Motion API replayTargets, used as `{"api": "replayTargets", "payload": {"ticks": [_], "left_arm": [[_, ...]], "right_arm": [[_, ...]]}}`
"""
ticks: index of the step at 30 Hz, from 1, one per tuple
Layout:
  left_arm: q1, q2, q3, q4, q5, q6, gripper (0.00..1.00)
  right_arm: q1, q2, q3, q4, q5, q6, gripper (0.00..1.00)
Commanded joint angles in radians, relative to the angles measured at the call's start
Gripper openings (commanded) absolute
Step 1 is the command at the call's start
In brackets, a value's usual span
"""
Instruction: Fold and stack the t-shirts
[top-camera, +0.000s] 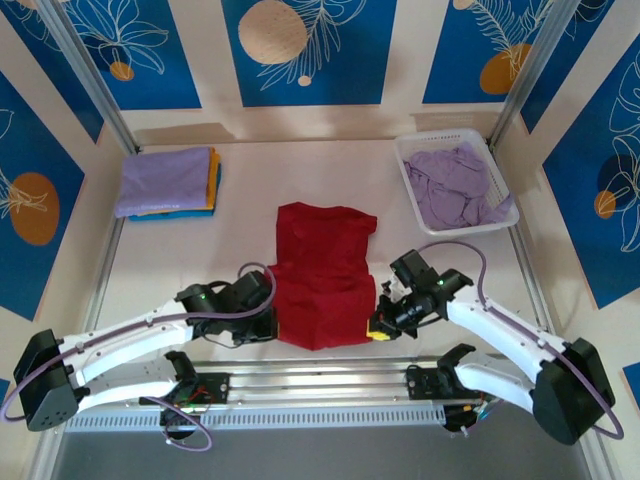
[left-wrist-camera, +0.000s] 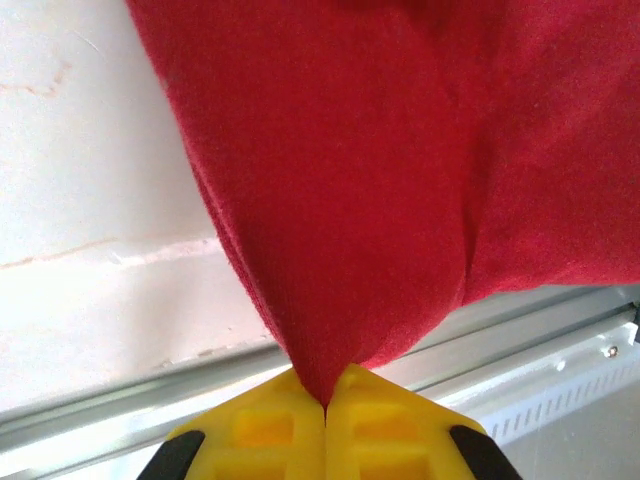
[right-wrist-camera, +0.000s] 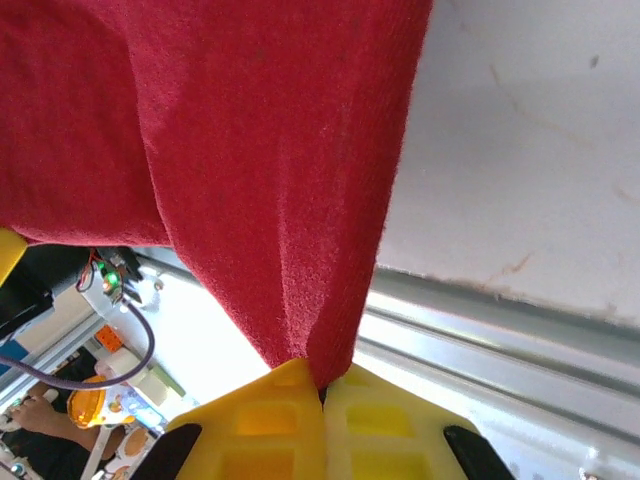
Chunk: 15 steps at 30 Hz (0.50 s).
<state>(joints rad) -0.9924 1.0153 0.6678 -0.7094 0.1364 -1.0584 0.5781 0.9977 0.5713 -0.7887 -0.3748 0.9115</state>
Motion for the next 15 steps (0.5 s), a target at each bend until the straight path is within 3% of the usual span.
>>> {"api": "replayTargets", "payload": {"ticks": [1, 4, 11, 15], "left_arm": [[-0.011, -0.007, -0.012, 0.024, -0.011, -0.063, 0.0], [0.026, 0.025, 0.055, 0.018, -0.017, -0.01, 0.0], [0.23, 0.103, 0.153, 0.069, 0.116, 0.112, 0.0], [0.335, 0.125, 0.202, 0.072, 0.167, 0.165, 0.0]], "right_arm": [[0.004, -0.043, -0.005, -0.055, -0.016, 0.065, 0.0], [-0.044, -0.041, 0.046, -0.082, -0.001, 0.028, 0.0], [-0.215, 0.01, 0.152, -0.074, -0.026, -0.053, 0.0], [-0.261, 0.067, 0.216, -0.066, -0.039, -0.089, 0.0]]}}
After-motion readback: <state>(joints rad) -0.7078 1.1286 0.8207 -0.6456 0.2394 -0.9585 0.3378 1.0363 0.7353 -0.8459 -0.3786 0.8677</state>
